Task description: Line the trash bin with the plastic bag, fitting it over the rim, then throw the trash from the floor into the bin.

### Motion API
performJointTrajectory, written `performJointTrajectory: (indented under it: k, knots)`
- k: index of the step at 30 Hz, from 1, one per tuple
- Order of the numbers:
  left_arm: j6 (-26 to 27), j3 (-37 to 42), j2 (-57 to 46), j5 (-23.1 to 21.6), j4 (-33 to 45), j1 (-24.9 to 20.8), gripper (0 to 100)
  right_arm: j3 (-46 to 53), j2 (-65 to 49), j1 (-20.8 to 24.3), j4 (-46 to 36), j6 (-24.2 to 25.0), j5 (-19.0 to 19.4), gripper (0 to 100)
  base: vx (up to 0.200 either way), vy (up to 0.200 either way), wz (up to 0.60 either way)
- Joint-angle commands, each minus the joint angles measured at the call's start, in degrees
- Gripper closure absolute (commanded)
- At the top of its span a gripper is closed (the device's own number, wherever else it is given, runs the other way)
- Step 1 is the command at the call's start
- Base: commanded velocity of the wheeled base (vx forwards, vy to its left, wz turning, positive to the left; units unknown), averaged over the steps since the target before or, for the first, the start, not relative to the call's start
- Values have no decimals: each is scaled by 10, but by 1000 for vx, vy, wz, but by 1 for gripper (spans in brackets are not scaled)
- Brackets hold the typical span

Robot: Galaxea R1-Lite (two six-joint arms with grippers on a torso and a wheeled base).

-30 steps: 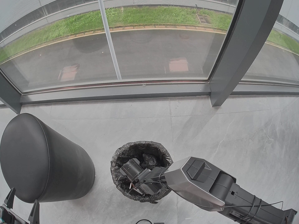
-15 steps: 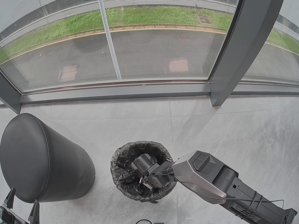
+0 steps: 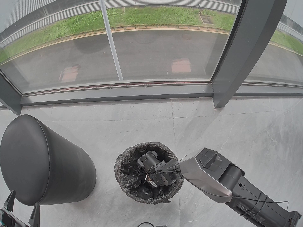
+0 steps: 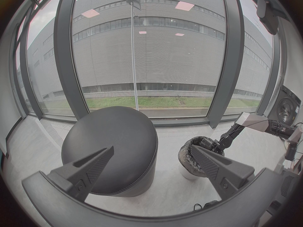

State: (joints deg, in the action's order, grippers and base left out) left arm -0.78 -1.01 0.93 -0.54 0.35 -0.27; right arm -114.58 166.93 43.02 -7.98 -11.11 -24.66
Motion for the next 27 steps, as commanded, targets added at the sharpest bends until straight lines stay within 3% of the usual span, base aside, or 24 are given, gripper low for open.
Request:
performJointTrajectory:
  k: [1, 27]
  knots:
    - [0, 9, -9, 0, 0, 0, 0, 0, -8, -7, 0, -1, -1, 100, 0, 0, 0]
    - [0, 9, -9, 0, 0, 0, 0, 0, -8, -31, 1, -36, -28, 100, 0, 0, 0]
